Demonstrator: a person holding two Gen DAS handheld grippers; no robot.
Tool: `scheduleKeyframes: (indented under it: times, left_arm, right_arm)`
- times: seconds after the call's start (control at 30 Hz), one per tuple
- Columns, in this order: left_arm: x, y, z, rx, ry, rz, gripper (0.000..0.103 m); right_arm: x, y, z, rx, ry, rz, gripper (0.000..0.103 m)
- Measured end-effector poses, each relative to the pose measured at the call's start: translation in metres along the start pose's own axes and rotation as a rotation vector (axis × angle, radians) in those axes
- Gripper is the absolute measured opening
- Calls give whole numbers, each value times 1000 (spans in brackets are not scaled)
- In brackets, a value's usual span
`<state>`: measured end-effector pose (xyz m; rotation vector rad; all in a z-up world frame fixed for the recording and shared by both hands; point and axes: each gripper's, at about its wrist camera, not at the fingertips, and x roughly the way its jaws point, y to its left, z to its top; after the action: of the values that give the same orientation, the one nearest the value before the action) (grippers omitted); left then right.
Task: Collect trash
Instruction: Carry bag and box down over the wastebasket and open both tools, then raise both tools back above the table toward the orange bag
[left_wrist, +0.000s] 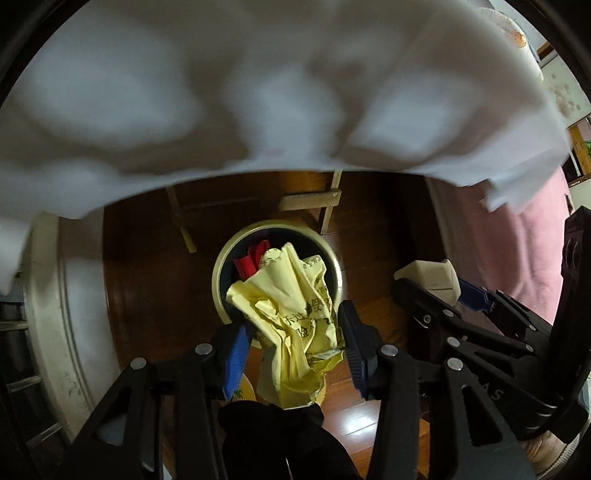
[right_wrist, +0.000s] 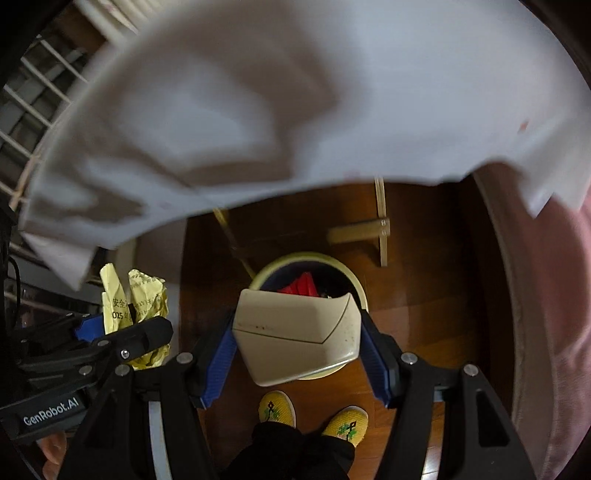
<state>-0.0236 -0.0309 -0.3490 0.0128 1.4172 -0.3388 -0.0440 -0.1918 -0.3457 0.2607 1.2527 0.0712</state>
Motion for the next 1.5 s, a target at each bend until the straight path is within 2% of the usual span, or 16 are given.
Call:
scheduleKeyframes:
  times: [0.07, 0.13, 0.2, 0.3, 0.5, 0.7, 0.9, 1.03, 1.23, 1.5]
  left_arm:
    - [20, 7, 3, -4, 11, -5, 52]
    - [33, 8, 5, -2, 10, -8, 70]
    - [43, 11, 5, 8, 5, 0, 81]
    - [50, 16, 2, 10, -1, 22, 88]
    - [46, 29, -5, -24, -21, 44, 89]
    - [20, 41, -9, -37, -68, 63, 89]
    - [-3, 45, -12, -42, -109, 93, 89]
    - [-22, 45, -11, -48, -108, 95, 89]
    - [-68, 37, -3, -31, -152, 110, 89]
    - [-144, 16, 13, 5, -206, 102, 89]
  right_arm:
    - [17, -5, -2, 4, 7, -14, 63]
    - [33, -10, -5, 14, 12, -26, 63]
    - [44, -15, -6, 22, 19, -36, 63]
    - [57, -17, -8, 29, 29, -41, 63]
    - [64, -9, -1, 25, 35, -39, 63]
    - [65, 4, 1, 19, 60, -11, 63]
    - [52, 17, 6, 15, 34, 4, 73]
    - [37, 26, 9, -4, 11, 3, 74]
    - [3, 35, 12, 0, -30, -6, 74]
    - [-69, 44, 17, 28, -93, -11, 74]
